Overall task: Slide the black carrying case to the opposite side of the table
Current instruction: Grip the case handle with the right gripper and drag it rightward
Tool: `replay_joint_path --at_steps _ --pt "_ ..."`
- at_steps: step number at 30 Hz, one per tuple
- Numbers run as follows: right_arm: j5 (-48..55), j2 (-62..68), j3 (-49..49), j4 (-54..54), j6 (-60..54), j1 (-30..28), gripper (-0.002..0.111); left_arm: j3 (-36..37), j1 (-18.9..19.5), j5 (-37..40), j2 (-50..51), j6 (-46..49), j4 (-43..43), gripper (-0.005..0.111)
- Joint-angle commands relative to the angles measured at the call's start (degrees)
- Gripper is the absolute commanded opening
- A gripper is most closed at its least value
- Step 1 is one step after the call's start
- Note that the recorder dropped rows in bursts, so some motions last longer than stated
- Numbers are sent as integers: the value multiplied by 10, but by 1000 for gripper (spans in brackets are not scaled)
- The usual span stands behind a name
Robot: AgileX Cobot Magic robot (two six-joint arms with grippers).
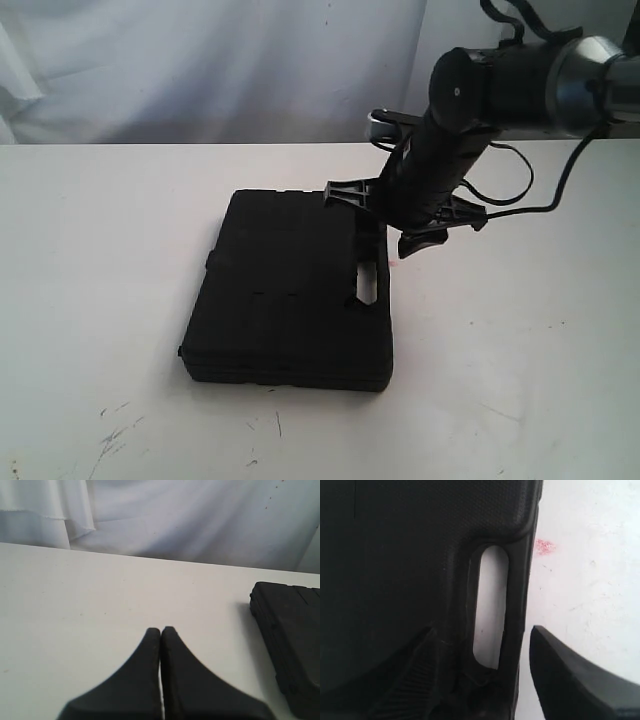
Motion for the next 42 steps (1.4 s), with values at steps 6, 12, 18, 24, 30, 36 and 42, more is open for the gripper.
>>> replay_joint_path --at_steps 6,12,18,24,30,36,42 --pt "43 51 -69 -53 50 0 51 3 -3 -4 -2 1 0 0" --pt "57 71 -70 -71 63 0 49 3 -3 -4 -2 0 0 0" --pt "57 86 -70 -71 66 0 45 3 -3 -4 -2 0 0 0" --pt "44 94 -70 -71 66 0 44 3 -3 -4 -2 1 0 0" --pt "39 104 -71 -64 62 0 43 3 -3 -4 -2 1 0 0" --pt "60 105 -71 -90 62 -1 8 3 -3 -4 -2 0 0 0" --pt "88 105 -71 -100 50 -24 0 3 -3 -4 -2 1 0 0"
